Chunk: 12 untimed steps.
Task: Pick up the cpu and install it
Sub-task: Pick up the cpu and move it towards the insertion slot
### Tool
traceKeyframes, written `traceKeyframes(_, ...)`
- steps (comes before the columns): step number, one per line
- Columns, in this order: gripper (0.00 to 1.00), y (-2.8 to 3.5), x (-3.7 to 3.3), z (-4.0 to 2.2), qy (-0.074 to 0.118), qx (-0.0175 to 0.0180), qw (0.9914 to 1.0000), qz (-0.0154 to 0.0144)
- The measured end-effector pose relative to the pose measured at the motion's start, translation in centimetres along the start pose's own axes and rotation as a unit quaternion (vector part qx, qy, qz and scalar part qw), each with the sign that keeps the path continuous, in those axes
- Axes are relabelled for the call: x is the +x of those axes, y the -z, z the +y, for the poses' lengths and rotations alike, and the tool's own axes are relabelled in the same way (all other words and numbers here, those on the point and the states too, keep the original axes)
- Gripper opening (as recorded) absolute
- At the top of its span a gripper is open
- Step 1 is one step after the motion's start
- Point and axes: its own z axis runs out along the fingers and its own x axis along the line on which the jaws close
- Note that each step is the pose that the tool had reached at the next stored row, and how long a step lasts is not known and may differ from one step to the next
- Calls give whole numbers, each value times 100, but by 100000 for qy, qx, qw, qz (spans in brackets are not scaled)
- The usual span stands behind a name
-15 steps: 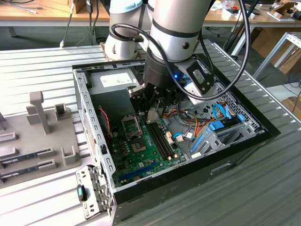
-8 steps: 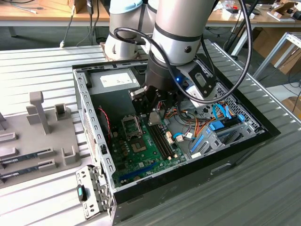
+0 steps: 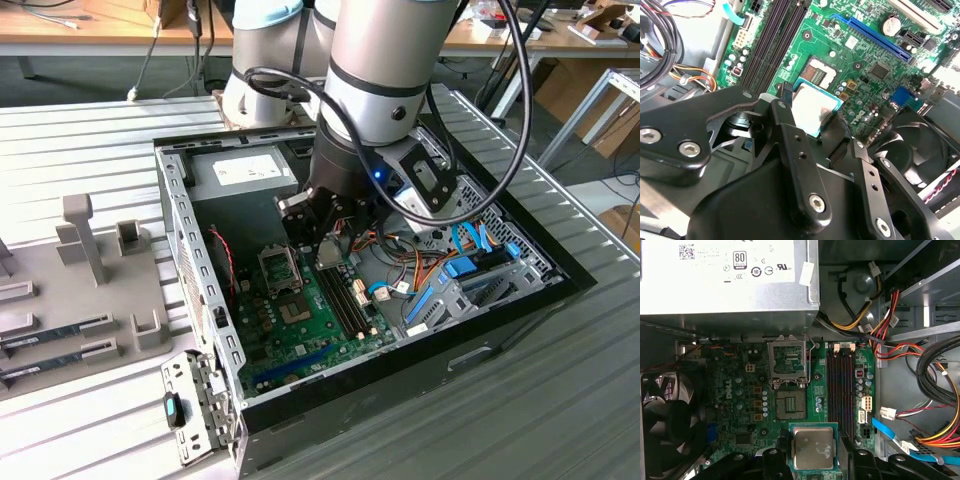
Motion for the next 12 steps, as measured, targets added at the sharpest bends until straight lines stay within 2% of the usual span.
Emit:
traceKeyframes(4, 47, -51, -2, 2, -2, -1, 100000, -2)
traceKeyframes(12, 47, -76, -8, 3, 0, 4, 100000, 1)
